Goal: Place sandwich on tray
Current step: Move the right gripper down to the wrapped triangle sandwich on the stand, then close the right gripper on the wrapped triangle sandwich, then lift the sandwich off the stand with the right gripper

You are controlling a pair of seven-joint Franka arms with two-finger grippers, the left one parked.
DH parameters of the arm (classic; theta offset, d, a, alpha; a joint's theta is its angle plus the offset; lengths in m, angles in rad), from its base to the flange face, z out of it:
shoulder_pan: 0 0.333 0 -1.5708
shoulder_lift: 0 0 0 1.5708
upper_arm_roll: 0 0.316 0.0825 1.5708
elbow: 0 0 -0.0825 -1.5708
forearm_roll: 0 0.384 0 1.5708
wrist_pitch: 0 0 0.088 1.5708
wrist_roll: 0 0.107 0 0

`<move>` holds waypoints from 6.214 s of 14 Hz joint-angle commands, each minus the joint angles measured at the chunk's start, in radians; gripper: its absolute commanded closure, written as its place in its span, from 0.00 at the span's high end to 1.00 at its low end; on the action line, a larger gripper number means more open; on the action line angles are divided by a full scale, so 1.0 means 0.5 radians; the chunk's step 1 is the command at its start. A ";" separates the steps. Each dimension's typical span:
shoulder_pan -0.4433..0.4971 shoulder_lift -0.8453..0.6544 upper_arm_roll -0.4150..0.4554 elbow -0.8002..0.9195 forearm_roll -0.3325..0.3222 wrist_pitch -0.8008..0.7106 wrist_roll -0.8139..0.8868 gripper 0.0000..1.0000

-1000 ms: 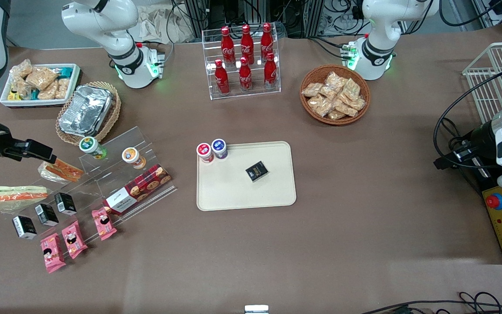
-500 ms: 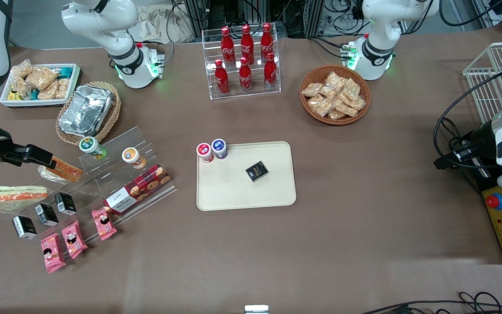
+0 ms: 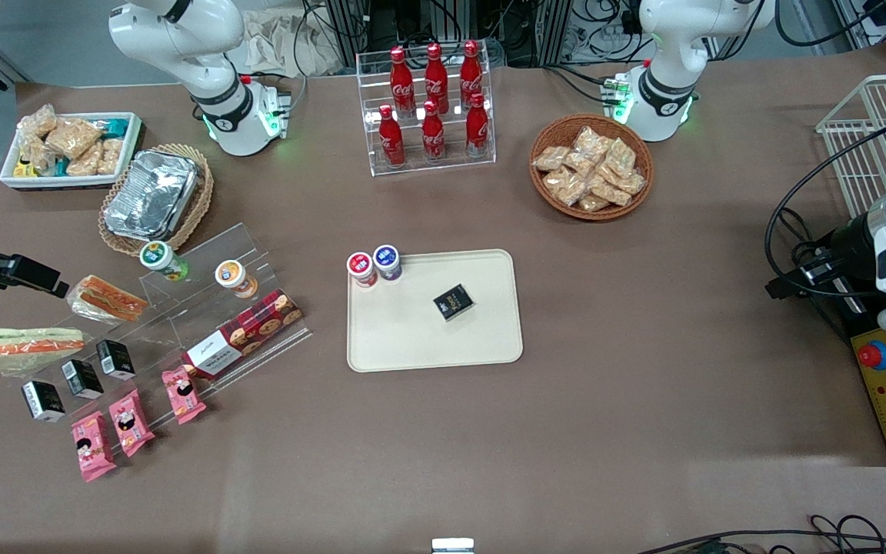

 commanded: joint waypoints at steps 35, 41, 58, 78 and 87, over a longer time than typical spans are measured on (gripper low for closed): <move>-0.558 0.698 -0.051 -0.009 0.091 0.640 0.525 0.98; -0.644 0.713 -0.048 -0.012 0.122 0.702 0.525 0.97; -0.654 0.676 -0.048 -0.037 0.205 0.742 0.323 0.33; -0.185 0.465 0.142 0.405 0.122 0.094 -0.359 0.27; 0.512 0.458 0.170 0.405 0.055 0.085 -0.637 0.28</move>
